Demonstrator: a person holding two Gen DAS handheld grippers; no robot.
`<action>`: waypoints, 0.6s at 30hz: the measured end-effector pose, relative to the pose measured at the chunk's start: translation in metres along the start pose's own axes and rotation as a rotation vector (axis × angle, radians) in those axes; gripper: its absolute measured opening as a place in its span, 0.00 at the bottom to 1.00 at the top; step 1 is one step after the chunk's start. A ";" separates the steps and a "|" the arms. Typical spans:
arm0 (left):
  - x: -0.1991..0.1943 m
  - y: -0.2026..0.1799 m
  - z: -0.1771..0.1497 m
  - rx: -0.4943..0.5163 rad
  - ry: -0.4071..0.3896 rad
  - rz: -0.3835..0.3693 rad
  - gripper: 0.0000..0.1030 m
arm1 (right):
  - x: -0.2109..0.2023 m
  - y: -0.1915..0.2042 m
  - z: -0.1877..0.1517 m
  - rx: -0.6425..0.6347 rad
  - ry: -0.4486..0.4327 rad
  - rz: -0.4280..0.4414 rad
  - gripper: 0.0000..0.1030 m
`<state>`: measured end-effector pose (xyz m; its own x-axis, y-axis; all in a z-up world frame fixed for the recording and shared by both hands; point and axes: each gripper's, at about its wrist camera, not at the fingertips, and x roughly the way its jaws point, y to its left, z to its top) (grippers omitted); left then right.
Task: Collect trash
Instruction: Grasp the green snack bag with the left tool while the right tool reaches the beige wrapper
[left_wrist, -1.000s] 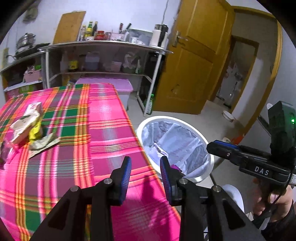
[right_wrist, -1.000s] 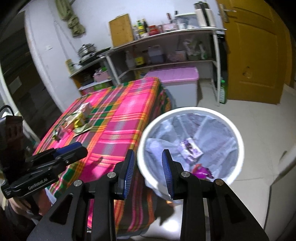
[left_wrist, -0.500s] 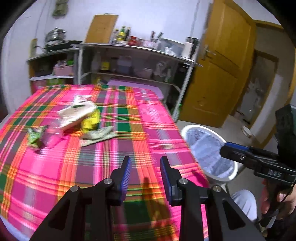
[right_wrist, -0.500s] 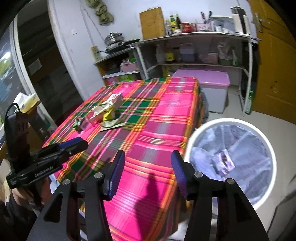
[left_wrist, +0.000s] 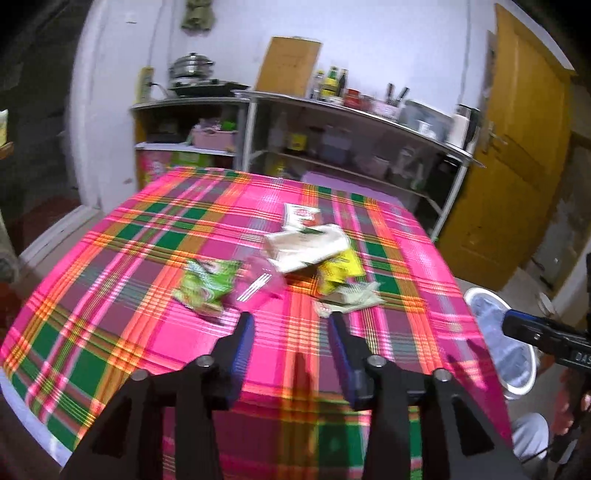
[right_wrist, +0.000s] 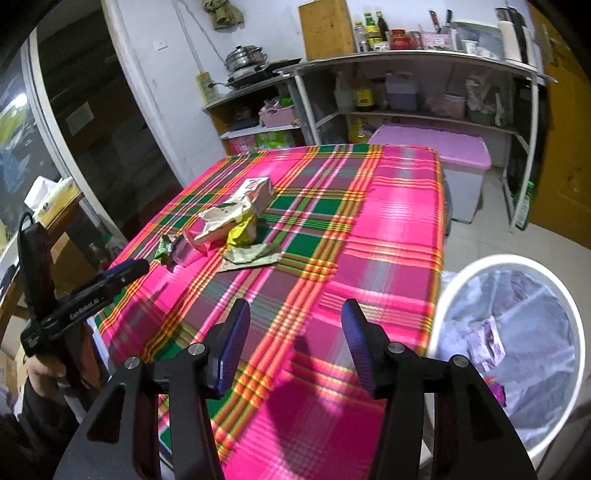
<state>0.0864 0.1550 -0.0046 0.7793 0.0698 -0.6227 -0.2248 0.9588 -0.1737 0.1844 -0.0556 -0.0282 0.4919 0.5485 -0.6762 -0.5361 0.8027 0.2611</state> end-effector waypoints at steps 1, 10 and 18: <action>0.002 0.006 0.001 -0.006 -0.003 0.012 0.45 | 0.006 0.004 0.003 -0.011 0.008 0.006 0.51; 0.034 0.046 0.014 -0.015 0.030 0.080 0.49 | 0.042 0.022 0.020 -0.063 0.051 0.045 0.51; 0.058 0.070 0.025 -0.063 0.052 0.058 0.54 | 0.073 0.024 0.031 -0.067 0.092 0.074 0.51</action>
<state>0.1303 0.2329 -0.0341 0.7332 0.1086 -0.6713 -0.3062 0.9342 -0.1833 0.2288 0.0116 -0.0499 0.3859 0.5796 -0.7177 -0.6148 0.7417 0.2684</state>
